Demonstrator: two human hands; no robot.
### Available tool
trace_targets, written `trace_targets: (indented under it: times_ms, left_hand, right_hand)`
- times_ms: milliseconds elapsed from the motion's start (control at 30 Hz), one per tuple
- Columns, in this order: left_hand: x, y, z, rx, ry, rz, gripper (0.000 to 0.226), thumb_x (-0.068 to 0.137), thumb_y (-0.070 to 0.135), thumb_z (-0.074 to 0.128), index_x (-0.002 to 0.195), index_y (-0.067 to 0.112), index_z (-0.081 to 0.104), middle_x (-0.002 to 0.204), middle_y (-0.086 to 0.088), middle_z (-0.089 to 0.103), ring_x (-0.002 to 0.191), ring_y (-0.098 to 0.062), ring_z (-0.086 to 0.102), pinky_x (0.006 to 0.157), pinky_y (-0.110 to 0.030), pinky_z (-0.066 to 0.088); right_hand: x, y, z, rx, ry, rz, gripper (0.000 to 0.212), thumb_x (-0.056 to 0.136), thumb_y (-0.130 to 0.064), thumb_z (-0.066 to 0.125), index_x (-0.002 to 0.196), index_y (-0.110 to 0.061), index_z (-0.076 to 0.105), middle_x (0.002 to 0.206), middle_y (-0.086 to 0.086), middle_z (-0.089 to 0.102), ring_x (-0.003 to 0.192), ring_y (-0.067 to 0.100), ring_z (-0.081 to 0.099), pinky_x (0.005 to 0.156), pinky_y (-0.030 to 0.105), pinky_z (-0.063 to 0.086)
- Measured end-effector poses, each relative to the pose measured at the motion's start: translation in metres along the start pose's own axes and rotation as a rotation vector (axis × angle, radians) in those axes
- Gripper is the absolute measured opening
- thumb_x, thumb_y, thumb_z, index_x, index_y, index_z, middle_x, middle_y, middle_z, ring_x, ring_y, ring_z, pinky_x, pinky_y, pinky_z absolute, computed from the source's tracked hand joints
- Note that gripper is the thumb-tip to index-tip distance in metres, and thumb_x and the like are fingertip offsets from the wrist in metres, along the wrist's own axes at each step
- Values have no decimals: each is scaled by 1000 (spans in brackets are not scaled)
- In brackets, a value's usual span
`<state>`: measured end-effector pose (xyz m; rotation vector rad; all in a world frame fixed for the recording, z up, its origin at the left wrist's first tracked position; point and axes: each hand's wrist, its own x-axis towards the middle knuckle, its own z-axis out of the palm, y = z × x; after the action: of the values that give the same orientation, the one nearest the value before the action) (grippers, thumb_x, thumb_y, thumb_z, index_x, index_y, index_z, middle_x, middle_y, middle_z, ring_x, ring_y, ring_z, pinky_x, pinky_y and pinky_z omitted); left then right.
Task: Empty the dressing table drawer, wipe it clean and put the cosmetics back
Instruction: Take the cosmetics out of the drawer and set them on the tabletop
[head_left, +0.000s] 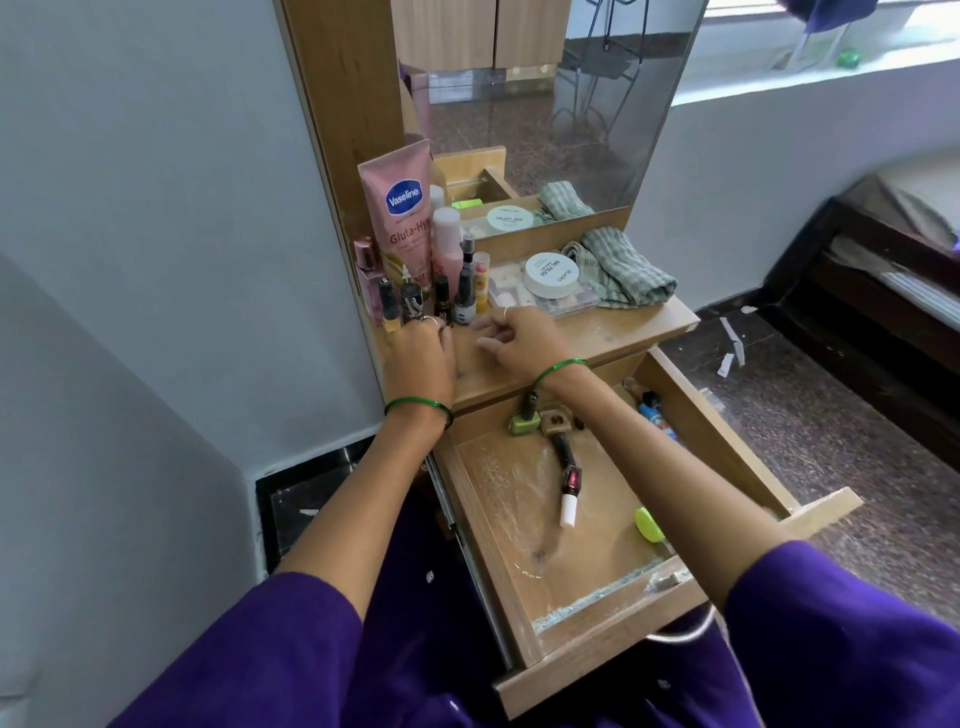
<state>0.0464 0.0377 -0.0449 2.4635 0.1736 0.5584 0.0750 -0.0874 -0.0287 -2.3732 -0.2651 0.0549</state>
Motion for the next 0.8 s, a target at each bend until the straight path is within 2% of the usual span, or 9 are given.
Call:
trace_targets:
  times_ms: [100, 200, 267, 333, 400, 500, 600, 667, 800]
  left_hand:
    - [-11, 0, -4, -59, 7, 116, 23, 93, 13, 52, 110, 5, 67, 102, -12, 68, 90, -22, 63, 75, -25, 45]
    - [-37, 3, -5, -106, -43, 293, 24, 93, 11, 53, 114, 5, 64, 101, -9, 64, 78, -15, 58, 71, -19, 44]
    - [-55, 3, -1, -97, -145, 399, 22, 94, 14, 53, 113, 10, 64, 98, -4, 62, 73, -9, 52, 65, -18, 43]
    - [-67, 1, 8, -80, -284, 437, 19, 94, 19, 54, 109, 16, 65, 97, 1, 62, 75, -12, 57, 65, -23, 48]
    - [-72, 0, 21, -34, -418, 363, 18, 92, 22, 54, 106, 19, 65, 97, 2, 64, 85, -18, 62, 73, -33, 53]
    - [-69, -1, 37, 85, -540, 160, 20, 89, 22, 59, 107, 16, 65, 93, -3, 67, 89, -24, 64, 77, -39, 54]
    - [-68, 2, 48, 157, -595, 42, 27, 88, 22, 61, 113, 11, 61, 97, -9, 66, 92, -29, 64, 79, -42, 55]
    - [-68, 7, 52, 161, -593, 14, 29, 88, 24, 62, 114, 10, 60, 99, -10, 65, 93, -30, 64, 79, -42, 55]
    - [-69, 21, 56, 188, -524, 20, 28, 91, 27, 60, 114, 11, 61, 101, -11, 66, 96, -31, 64, 75, -39, 54]
  right_hand:
    - [-21, 9, -25, 112, 20, 12, 15, 88, -6, 57, 99, -8, 66, 79, 0, 62, 70, 10, 57, 71, 16, 48]
    - [-50, 29, -49, 215, 63, 46, 11, 89, -4, 55, 86, -11, 63, 80, -3, 65, 62, 6, 60, 59, 11, 50]
    - [-73, 49, -53, 148, 88, 48, 15, 87, -5, 55, 79, -16, 61, 73, -5, 65, 54, -1, 58, 55, 11, 48]
    - [-96, 69, -46, 23, 26, 88, 19, 86, -6, 56, 75, -20, 61, 64, -10, 61, 50, -1, 55, 53, 13, 46]
    - [-113, 86, -36, -95, -89, 173, 22, 87, -10, 57, 72, -26, 54, 64, -9, 59, 54, 3, 56, 56, 20, 47]
    - [-123, 98, -24, -296, -229, 252, 9, 87, -10, 55, 85, -18, 56, 89, 5, 62, 81, 21, 62, 71, 29, 48]
    - [-125, 102, -16, -456, -357, 90, 41, 85, 3, 49, 121, -17, 56, 112, 8, 46, 98, 29, 55, 83, 37, 48]
    - [-125, 101, -12, -578, -422, -10, 46, 84, 5, 48, 125, -18, 53, 115, 8, 39, 95, 31, 54, 77, 40, 49]
    - [-120, 93, -5, -752, -491, -82, 34, 87, 3, 43, 115, -12, 55, 121, 10, 36, 96, 34, 53, 66, 37, 40]
